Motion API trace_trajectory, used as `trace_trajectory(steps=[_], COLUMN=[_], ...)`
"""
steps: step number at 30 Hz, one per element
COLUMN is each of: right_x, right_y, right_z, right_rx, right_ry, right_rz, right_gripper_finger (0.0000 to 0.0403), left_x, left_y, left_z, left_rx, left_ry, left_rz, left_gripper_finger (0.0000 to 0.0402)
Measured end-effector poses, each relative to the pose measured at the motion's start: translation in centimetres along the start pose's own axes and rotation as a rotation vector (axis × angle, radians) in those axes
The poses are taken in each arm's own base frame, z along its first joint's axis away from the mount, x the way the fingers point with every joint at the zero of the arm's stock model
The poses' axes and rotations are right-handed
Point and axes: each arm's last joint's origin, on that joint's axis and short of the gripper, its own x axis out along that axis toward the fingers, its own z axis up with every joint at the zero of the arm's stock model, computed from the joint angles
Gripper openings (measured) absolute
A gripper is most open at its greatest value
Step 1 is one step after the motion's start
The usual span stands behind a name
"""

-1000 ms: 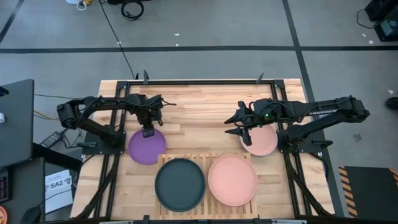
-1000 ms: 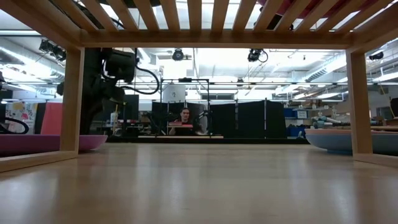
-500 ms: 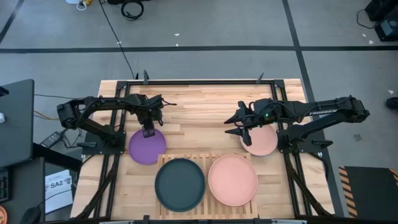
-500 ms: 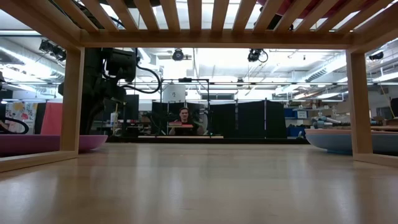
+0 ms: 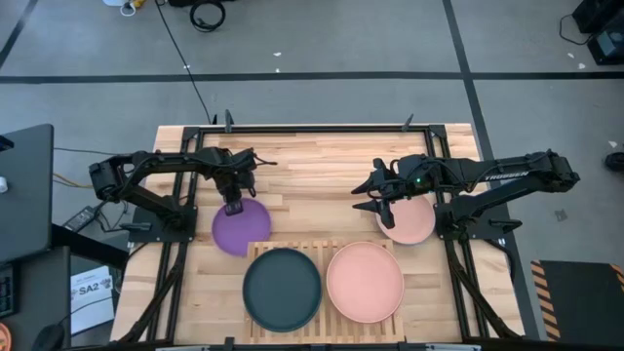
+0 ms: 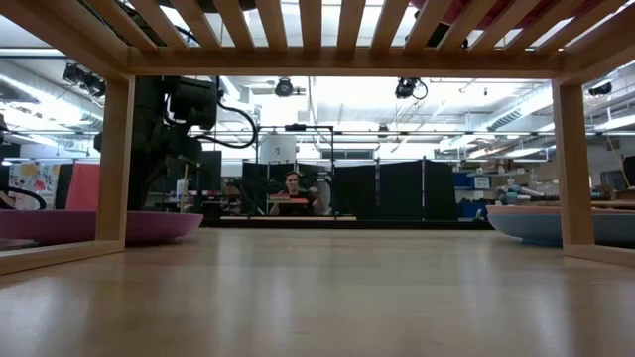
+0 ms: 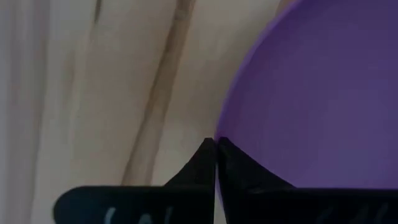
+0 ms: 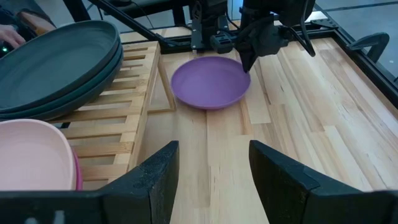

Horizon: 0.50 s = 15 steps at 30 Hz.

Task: Place and stack plates onto a shelf
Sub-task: Stack the violet plate on top of the light orange plate on the shelf

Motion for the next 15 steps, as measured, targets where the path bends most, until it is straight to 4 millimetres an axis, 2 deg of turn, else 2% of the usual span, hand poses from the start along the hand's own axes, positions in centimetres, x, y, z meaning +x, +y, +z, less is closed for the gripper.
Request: trace_trajectory(steps=[7,15], right_x=[0.0,0.0], right_y=[0.0,0.0], right_z=[0.0,0.0], right_rx=[0.000,0.000], right_ry=[0.000,0.000], right_rz=[0.000,0.000], right_gripper_finger=[0.0199,0.0199], left_x=[-0.7,-4.0], left_y=[0.4,1.8], left_z=[0.6,3.1], left_rx=[-0.016,-0.062], left_ry=[-0.028,-0.152], left_rz=[0.043,0.118], left_gripper_finger=[0.0008,0.0008])
